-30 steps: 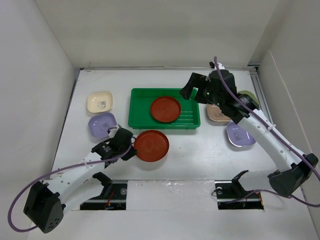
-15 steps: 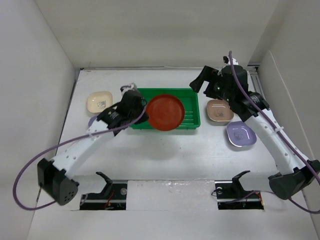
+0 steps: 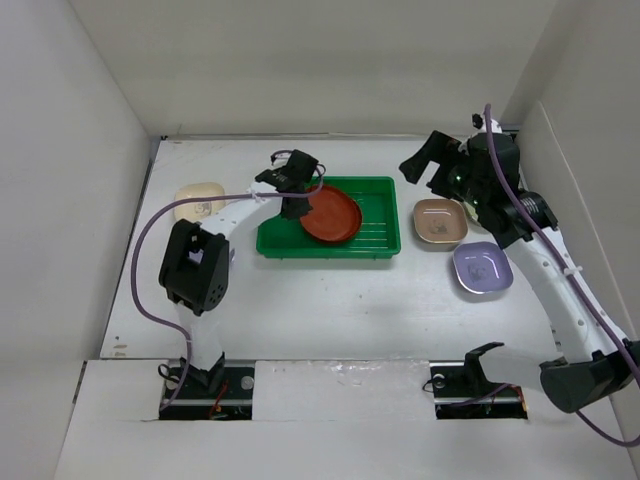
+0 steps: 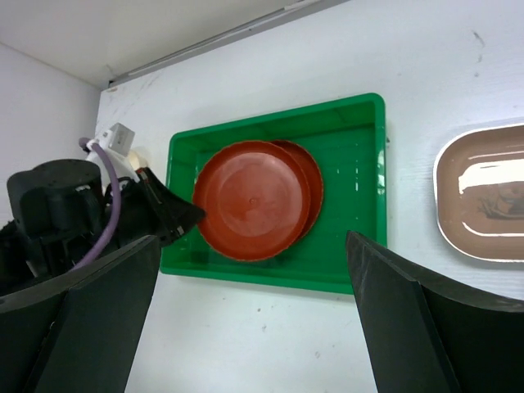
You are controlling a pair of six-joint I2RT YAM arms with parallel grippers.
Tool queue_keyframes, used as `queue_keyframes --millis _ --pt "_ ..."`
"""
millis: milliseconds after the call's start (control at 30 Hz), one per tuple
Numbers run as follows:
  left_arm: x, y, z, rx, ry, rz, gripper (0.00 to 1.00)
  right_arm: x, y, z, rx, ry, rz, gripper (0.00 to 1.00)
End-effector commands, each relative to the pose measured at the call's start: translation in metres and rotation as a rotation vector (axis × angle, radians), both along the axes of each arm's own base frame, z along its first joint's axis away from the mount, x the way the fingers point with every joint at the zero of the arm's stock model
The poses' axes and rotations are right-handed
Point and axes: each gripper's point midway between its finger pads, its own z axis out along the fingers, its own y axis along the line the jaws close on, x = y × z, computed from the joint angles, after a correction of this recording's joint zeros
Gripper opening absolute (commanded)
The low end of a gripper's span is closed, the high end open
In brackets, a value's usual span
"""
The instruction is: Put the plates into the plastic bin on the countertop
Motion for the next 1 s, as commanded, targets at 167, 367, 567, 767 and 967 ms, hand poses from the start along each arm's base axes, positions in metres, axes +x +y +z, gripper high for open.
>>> queue_keyframes --millis 167,367,567,767,967 --pt "0.022 -0.001 0.017 -0.07 -0.095 -0.027 0.0 -0.001 -0.005 0.007 0.01 -0.049 0.011 1.0" --pt "0.022 -0.01 0.013 -0.104 -0.09 -0.061 0.45 0.005 -0.005 -0.003 -0.001 -0.03 0.0 1.0" --pt "0.014 -0.011 0.062 -0.177 -0.188 -0.08 0.98 0.024 -0.027 -0.055 -0.04 0.076 -0.122 1.0" --pt "-0.004 0.0 0.113 -0.163 -0.279 -0.082 1.0 0.055 -0.043 -0.131 -0.076 0.234 -0.197 0.89" --pt "-0.029 0.033 0.133 -0.057 -0.29 -0.043 1.0 0.078 -0.043 -0.196 -0.121 0.378 -0.219 0.77"
